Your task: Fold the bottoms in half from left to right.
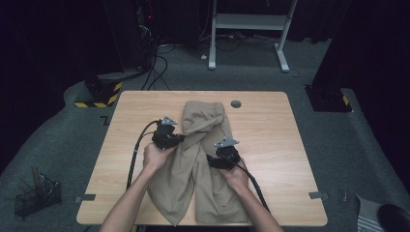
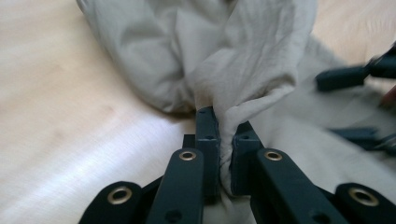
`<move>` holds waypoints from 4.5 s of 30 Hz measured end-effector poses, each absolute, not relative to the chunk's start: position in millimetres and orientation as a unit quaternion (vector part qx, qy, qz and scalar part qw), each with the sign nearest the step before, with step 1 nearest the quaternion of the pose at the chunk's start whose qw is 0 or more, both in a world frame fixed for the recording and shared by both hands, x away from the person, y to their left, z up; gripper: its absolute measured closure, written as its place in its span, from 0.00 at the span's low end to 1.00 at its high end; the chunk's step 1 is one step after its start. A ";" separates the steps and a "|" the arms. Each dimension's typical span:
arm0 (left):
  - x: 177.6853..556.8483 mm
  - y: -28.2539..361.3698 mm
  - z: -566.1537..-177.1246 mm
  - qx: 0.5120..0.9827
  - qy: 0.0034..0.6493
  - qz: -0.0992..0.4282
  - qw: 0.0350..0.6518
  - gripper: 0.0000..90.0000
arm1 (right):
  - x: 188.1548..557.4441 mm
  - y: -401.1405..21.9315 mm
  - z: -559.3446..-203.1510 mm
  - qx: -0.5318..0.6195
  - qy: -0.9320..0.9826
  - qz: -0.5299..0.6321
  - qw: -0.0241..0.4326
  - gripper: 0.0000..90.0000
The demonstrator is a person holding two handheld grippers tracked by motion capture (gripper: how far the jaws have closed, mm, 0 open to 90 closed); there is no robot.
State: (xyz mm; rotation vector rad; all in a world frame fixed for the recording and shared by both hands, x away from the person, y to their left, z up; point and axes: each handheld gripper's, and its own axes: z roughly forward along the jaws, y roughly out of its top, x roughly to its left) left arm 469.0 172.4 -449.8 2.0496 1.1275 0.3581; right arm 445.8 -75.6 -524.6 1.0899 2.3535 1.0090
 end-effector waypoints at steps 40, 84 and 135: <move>456.8 88.3 -463.4 0.842 0.374 0.099 0.377 0.63 | 434.8 -113.3 -524.0 0.383 0.832 0.360 0.175 0.44; 430.6 139.6 -491.4 0.826 0.422 0.217 0.304 0.38 | 424.3 -134.6 -514.2 0.385 0.826 0.365 0.193 0.46; 406.5 173.9 -488.1 0.783 0.470 0.173 0.368 0.37 | 402.5 -117.5 -522.9 0.373 0.838 0.364 0.163 0.46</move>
